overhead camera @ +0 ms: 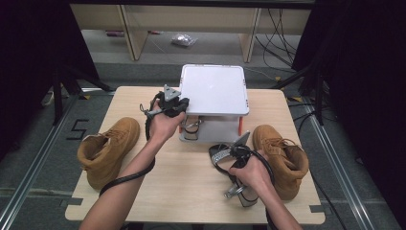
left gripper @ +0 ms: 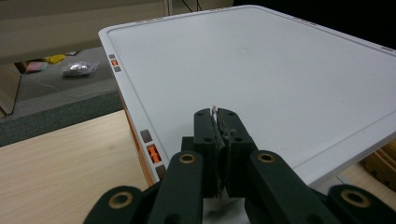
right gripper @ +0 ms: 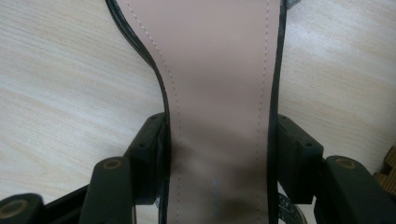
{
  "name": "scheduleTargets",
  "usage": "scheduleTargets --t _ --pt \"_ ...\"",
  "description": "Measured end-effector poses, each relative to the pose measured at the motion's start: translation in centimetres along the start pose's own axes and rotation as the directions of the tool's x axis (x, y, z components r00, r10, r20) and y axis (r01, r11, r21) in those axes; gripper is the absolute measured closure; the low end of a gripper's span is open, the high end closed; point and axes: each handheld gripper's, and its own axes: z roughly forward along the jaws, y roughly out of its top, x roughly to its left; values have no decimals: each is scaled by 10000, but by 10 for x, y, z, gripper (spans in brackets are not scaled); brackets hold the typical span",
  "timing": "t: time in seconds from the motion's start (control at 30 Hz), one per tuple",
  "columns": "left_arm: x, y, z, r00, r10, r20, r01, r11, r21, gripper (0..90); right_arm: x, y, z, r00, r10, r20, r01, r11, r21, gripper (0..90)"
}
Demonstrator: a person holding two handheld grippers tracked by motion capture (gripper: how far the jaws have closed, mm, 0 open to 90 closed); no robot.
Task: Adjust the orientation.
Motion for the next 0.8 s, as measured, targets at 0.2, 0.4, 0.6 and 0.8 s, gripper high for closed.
scheduleTargets --t 0.2,0.4,0.6,0.8 --pt "0 0 0 10000 -8 14 8 10000 -2 861 -4 0 -4 9997 210 -95 -210 9998 -64 438" --pt "0 0 0 10000 -20 18 20 10000 -2 861 -4 2 -11 9986 511 -102 -515 9978 -410 438" --pt "0 0 0 10000 -10 40 10 10000 -1 863 -8 6 -20 9973 553 -493 -585 9961 -656 438" --pt "0 0 1 10000 -22 40 23 10000 -30 864 -8 18 -27 9970 746 -208 -765 9900 -1188 438"
